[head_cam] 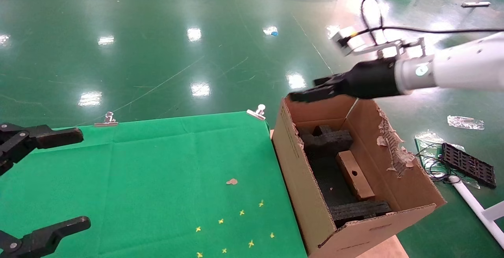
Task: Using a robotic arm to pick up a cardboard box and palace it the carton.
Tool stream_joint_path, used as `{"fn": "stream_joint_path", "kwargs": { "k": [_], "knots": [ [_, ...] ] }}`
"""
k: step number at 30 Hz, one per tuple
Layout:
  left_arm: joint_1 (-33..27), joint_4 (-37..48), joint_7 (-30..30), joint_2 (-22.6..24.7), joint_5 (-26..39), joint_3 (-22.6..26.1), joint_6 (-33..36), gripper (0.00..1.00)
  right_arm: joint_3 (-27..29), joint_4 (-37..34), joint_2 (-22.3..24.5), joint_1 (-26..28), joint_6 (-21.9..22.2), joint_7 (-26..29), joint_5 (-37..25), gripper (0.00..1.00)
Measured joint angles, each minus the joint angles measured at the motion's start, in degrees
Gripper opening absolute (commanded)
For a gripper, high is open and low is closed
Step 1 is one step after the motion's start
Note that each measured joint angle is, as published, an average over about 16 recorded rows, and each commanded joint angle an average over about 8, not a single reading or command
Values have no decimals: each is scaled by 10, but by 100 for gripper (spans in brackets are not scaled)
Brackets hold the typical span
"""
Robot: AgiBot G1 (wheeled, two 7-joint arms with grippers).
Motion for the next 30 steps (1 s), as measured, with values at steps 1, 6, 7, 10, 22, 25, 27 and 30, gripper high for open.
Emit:
{"fn": "stream_joint_path", "kwargs": {
  "k": [1, 6, 7, 10, 22, 25, 27, 30],
  "knots": [
    [0, 0, 0, 0, 0, 0, 0, 100, 12, 10, 1, -10, -3, -4, 4, 100],
    [0, 0, 0, 0, 0, 0, 0, 100, 73, 63, 8, -61, -21, -27, 24, 100],
    [0, 0, 0, 0, 0, 0, 0, 100, 85, 73, 10, -71, -24, -31, 28, 100],
    [0, 0, 0, 0, 0, 0, 0, 100, 122, 105, 14, -102, -35, -45, 40, 100],
    [0, 0, 0, 0, 0, 1, 0, 100, 269, 232, 31, -225, -77, -99, 88, 100],
    [0, 0, 0, 0, 0, 1, 0, 100, 306, 263, 36, -256, -88, -112, 100, 100],
    [0, 0, 0, 0, -1, 1, 0, 100, 330, 284, 39, -277, -94, -121, 108, 100],
    [0, 0, 0, 0, -1, 1, 0, 100, 367, 316, 43, -307, -105, -135, 120, 100]
  ]
}}
